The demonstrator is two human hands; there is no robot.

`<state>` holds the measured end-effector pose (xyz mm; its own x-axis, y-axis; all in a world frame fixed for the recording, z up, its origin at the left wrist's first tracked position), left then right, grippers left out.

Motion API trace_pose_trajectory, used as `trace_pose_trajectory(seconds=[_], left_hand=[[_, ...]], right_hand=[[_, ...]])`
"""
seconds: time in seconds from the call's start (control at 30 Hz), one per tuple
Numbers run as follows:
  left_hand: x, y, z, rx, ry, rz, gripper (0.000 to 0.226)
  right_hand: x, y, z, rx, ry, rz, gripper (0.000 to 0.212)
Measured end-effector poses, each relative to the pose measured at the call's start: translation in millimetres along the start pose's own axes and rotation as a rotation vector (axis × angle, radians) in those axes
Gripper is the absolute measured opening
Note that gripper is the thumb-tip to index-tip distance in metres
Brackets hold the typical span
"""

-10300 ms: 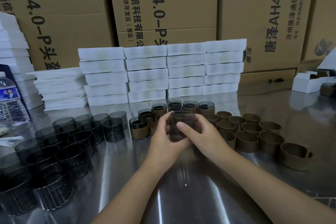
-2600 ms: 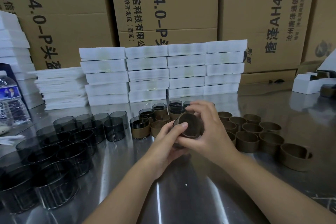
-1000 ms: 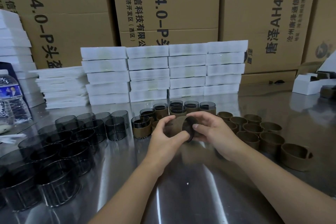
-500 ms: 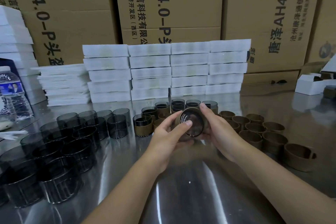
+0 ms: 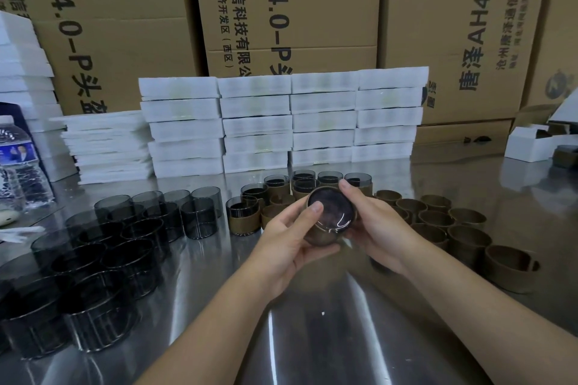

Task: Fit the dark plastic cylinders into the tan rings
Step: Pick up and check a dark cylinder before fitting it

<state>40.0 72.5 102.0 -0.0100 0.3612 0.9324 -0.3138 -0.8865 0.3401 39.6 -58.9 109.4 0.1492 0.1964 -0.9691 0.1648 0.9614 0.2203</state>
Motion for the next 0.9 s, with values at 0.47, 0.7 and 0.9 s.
trace_pose_trajectory(seconds=[0.47,0.7,0.9], left_hand=[[-3.2,0.6,1.5,-0.039,-0.027,-0.021,0.060],[-4.0,-0.1,2.4,-0.060,-0.031,-0.034,0.053],[-4.7,-0.6,3.2,-0.067,-0.038,-0.042,0.055]], right_hand=[[2.9,-3.2,3.3,-0.007,0.116,0.070,0.046],[3.1,-4.3,3.7,-0.011,0.113,0.075,0.045],[3.6,-4.5,5.0,-0.019,0.110,0.077,0.038]])
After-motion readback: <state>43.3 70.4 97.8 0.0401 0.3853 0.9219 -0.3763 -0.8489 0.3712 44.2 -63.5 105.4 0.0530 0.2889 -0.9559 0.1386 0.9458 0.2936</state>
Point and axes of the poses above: each hand's wrist, its own z-axis towards the middle knuckle, its own y-axis out of the palm, x = y × z, the point moved 5 cm from there along z, towards the middle knuckle, and after that the axes turned 12 degrees about x, right-handed, at the moved point
